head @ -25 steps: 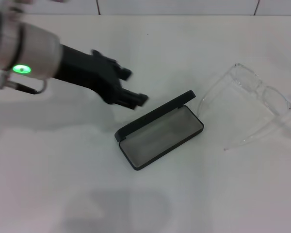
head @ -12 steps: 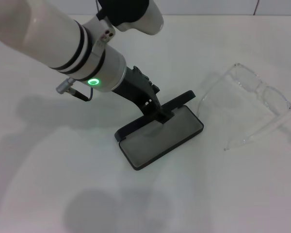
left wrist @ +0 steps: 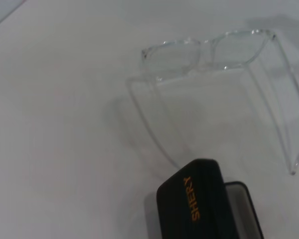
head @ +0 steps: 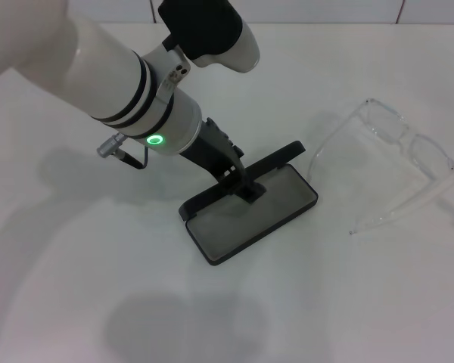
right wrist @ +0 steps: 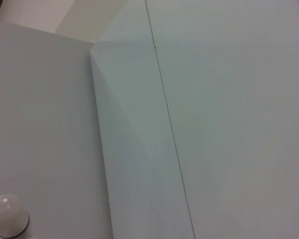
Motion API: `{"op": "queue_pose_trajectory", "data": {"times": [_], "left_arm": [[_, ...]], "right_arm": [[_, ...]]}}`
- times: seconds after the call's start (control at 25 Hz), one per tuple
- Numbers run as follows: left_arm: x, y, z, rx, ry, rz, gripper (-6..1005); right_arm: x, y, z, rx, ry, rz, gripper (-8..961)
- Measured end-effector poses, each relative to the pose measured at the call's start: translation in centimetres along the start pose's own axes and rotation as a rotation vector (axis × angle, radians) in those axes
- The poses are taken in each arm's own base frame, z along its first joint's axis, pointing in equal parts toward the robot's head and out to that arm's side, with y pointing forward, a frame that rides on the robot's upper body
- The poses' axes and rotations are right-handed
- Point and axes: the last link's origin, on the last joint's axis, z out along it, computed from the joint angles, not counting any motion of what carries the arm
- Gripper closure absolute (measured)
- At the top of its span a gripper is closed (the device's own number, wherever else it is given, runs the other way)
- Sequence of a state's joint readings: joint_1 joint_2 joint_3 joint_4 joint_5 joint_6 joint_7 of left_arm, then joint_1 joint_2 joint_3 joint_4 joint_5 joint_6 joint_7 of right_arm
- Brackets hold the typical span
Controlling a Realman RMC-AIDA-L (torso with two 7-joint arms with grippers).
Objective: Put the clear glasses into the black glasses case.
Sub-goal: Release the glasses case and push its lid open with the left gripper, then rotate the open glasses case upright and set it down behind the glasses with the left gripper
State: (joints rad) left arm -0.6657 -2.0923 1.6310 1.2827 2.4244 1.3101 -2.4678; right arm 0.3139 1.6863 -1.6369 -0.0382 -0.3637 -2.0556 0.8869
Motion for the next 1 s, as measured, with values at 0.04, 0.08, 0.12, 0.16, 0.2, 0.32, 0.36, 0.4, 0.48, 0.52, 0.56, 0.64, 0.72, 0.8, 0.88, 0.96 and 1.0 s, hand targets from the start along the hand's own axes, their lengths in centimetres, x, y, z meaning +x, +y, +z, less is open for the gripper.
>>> {"op": "queue_pose_trajectory", "data": {"times": [0.04,0.08,0.12,0.16,0.2,0.32,0.36,0.4,0.48,0.52,0.56,0.64,0.72,0.8,0.88,0.96,1.0], "left_arm": [[-0.1,-0.1,0.1,0.003,-0.007,-0.001,361],[-0.3,-0.2,0.3,0.007,-0.019,-0.002,365],[-0.3,-0.3,0.5,0.009,-0.029,0.001,370],[-0.3,-0.2,0.6,0.008,-0.038,0.004,374],[-0.3,-0.1,0.8,0.006,-0.046,0.007,379],[-0.2,0.2,1.0,0.004,-0.06,0.014,392],[-0.2,0.2,1.1,0.005,-0.062,0.016,397],[-0.2,0.3,1.1,0.006,-0.065,0.02,401],[-0.1,0.4,1.1,0.007,-0.066,0.027,477],[0.0,0.5,1.1,0.007,-0.065,0.031,514],[0.0,0.5,1.1,0.008,-0.064,0.035,552],[0.2,0.6,1.1,0.008,-0.062,0.042,611],[0.2,0.6,1.1,0.009,-0.061,0.047,654],[0.3,0.7,1.1,0.01,-0.059,0.057,697],[0.4,0.9,1.0,0.011,-0.055,0.074,728],[0.7,1.2,0.9,0.014,-0.046,0.099,749],[0.9,1.4,0.8,0.016,-0.038,0.118,759]], "right_arm": [[0.0,0.0,0.0,0.0,0.0,0.0,79],[0.0,0.0,0.0,0.0,-0.001,0.0,79],[0.0,0.0,0.0,0.001,0.0,-0.001,79],[0.0,0.0,0.0,0.002,0.0,-0.002,79],[0.1,0.0,-0.1,0.003,0.0,-0.002,79],[0.0,0.0,-0.1,0.006,0.0,-0.003,80],[0.1,0.0,-0.1,0.006,0.0,-0.003,80],[0.1,0.0,-0.1,0.007,-0.001,-0.002,80],[0.2,0.1,-0.1,0.01,-0.003,-0.003,80],[0.2,0.1,-0.1,0.011,-0.003,-0.004,80],[0.2,0.2,-0.2,0.013,-0.003,-0.005,80],[0.3,0.3,-0.3,0.015,-0.004,-0.007,80],[0.3,0.3,-0.4,0.018,-0.004,-0.006,80],[0.3,0.3,-0.5,0.023,-0.004,-0.007,80],[0.4,0.4,-0.7,0.029,-0.003,-0.012,80],[0.4,0.5,-0.9,0.037,-0.005,-0.02,80],[0.4,0.6,-1.0,0.041,-0.005,-0.024,80]]}}
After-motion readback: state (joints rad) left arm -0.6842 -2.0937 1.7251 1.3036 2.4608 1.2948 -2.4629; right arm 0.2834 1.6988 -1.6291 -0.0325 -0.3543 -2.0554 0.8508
